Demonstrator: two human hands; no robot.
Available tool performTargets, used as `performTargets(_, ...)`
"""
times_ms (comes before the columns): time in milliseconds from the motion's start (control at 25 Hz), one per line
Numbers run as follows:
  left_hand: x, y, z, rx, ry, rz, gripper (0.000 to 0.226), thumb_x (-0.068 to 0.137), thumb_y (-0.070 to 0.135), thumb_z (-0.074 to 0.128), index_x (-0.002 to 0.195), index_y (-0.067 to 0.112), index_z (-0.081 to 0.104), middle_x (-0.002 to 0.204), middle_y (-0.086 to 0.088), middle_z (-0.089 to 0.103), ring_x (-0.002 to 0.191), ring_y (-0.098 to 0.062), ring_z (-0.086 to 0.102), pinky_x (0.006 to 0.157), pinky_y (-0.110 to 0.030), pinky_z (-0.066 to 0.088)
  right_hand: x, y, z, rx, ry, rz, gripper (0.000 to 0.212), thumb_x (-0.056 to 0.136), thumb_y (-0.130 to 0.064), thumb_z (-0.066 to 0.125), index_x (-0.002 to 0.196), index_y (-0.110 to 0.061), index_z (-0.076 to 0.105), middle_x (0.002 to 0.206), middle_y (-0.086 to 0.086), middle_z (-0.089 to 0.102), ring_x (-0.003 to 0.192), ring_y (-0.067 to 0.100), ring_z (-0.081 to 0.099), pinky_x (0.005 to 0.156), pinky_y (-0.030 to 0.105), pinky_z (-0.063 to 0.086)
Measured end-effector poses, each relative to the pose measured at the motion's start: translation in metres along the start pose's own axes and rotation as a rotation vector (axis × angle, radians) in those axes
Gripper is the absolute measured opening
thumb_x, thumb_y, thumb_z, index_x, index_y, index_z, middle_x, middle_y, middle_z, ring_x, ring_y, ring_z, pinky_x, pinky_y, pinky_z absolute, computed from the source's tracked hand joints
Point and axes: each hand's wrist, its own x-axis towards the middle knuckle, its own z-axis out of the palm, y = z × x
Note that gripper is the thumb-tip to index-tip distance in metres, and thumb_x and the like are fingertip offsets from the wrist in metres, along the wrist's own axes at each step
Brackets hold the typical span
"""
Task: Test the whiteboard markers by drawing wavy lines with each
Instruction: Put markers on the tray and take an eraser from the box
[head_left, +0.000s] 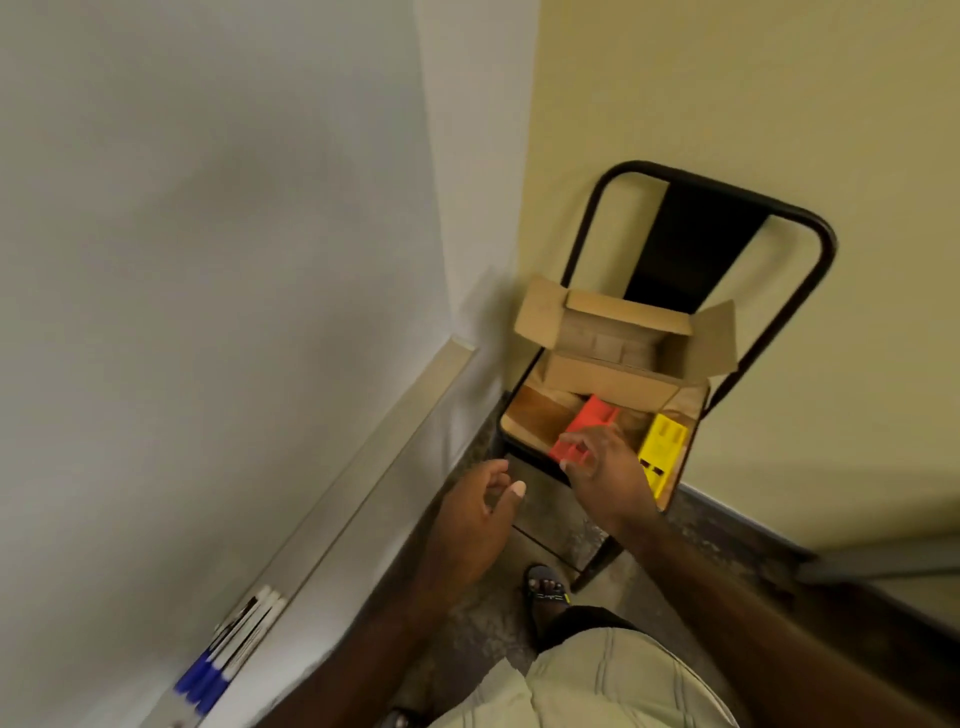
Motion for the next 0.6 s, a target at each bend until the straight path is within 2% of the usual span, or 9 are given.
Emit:
performTargets(120, 0.035, 0.026, 0.050, 0.095, -0.113, 0.088, 0.043, 0.102, 0.044, 0.064, 0.140, 0.024, 0.061, 0.127, 0.009, 0.068, 0.116, -0.002, 0.063, 0.099, -0.034, 0.058, 0.019, 0.048, -0.035, -0.083, 0.036, 0.027, 0.042, 0.083, -0.001, 0.074, 0.120, -0.020, 0.076, 0.125, 0.006, 0.071, 0.119, 0.025, 0.063, 0.100, 0.031, 0.048)
performTargets(240, 0.064, 0.048, 0.099, 0.205, -0.185, 0.169, 0.036, 0.099, 0.043, 0.066, 0.129, 0.022, 0.065, 0.118, 0.006, 0.070, 0.109, -0.011, 0.065, 0.093, -0.038, 0.057, 0.036, 0.100, -0.065, -0.134, -0.011, 0.072, 0.062, 0.069, 0.011, 0.066, 0.122, -0.019, 0.075, 0.124, 0.009, 0.069, 0.119, 0.032, 0.063, 0.098, 0.039, 0.054)
performTargets(320, 0.076, 0.054, 0.129, 0.300, -0.239, 0.211, 0.032, 0.096, 0.041, 0.068, 0.121, 0.021, 0.067, 0.113, 0.002, 0.070, 0.106, -0.016, 0.064, 0.088, -0.040, 0.056, 0.045, 0.130, -0.077, -0.194, -0.078, 0.030, 0.049, 0.073, -0.004, 0.072, 0.121, -0.016, 0.075, 0.119, 0.012, 0.068, 0.111, 0.038, 0.066, 0.095, 0.042, 0.055)
performTargets(400, 0.085, 0.055, 0.157, 0.383, -0.269, 0.236, 0.031, 0.095, 0.043, 0.068, 0.117, 0.021, 0.067, 0.109, 0.000, 0.070, 0.102, -0.019, 0.066, 0.084, -0.042, 0.057, 0.052, 0.151, -0.087, -0.211, -0.142, 0.028, 0.043, 0.076, -0.014, 0.066, 0.117, -0.010, 0.076, 0.117, 0.016, 0.070, 0.106, 0.043, 0.066, 0.092, 0.048, 0.058)
performTargets(480, 0.091, 0.057, 0.176, 0.432, -0.280, 0.209, 0.034, 0.095, 0.045, 0.064, 0.119, 0.021, 0.068, 0.112, -0.002, 0.071, 0.102, -0.023, 0.067, 0.083, -0.041, 0.057, 0.058, 0.164, -0.093, -0.254, -0.185, 0.030, 0.044, 0.074, -0.014, 0.068, 0.117, -0.009, 0.076, 0.120, 0.017, 0.071, 0.109, 0.044, 0.064, 0.093, 0.051, 0.057)
performTargets(600, 0.098, 0.059, 0.198, 0.521, -0.325, 0.159, 0.036, 0.098, 0.043, 0.059, 0.121, 0.017, 0.067, 0.119, -0.007, 0.069, 0.107, -0.030, 0.067, 0.085, -0.044, 0.057, 0.061, 0.181, -0.093, -0.333, -0.236, 0.029, 0.043, 0.080, -0.019, 0.078, 0.123, -0.019, 0.075, 0.131, 0.008, 0.069, 0.119, 0.035, 0.061, 0.098, 0.045, 0.053)
